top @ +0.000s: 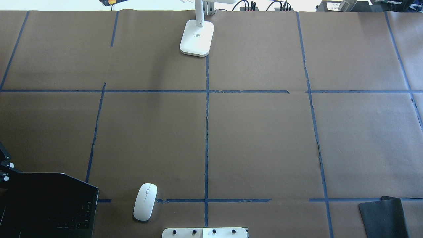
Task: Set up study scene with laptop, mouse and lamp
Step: 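Reach the left gripper to the open grey laptop and grasp its edge, then carry the laptop with the left gripper in front of the lamp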
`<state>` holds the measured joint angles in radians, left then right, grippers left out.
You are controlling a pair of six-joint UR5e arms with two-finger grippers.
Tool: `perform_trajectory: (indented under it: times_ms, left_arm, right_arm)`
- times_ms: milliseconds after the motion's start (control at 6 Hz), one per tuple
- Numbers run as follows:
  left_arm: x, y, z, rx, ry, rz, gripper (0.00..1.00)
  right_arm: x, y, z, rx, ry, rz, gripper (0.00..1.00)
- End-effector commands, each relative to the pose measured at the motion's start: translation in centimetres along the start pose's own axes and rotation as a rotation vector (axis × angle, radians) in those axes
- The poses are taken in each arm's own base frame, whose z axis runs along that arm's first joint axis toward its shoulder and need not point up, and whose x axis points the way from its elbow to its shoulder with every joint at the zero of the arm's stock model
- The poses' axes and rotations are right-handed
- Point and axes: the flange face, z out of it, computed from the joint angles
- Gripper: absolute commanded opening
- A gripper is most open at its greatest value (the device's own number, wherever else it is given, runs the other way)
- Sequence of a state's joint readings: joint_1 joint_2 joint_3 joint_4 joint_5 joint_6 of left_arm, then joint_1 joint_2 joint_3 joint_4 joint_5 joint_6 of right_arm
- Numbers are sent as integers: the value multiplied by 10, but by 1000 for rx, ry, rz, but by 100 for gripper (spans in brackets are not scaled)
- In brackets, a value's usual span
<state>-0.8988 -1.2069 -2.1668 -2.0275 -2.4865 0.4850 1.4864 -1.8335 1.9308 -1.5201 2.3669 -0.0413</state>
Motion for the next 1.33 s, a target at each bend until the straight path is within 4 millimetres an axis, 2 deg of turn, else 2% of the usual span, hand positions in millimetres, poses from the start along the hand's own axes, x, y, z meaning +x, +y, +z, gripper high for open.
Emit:
perform_trajectory:
  times_ms: [0, 167, 333, 500, 667, 833, 1167]
  left_arm:
    - [-3, 1, -1, 9, -1, 35, 0]
    - [-7, -5, -7, 22, -16, 50, 0]
    - [-21, -6, -35, 52, -99, 87, 0]
    - [-33, -9, -52, 62, -152, 150, 0]
    - [-43, -23, -56, 68, -176, 212, 0]
    - [-63, -40, -57, 78, -195, 234, 0]
    - [-138, -82, -56, 98, -244, 259, 0]
  right_arm:
    - [0, 0, 0, 0, 0, 2, 100]
    - [0, 0, 0, 1, 0, 2, 100]
    - [0, 0, 0, -2, 0, 6, 100]
    - [0, 0, 0, 0, 0, 5, 100]
    - [0, 0, 0, -1, -2, 8, 100]
    - [0, 0, 0, -1, -2, 6, 100]
    - [0, 0, 0, -2, 0, 6, 100]
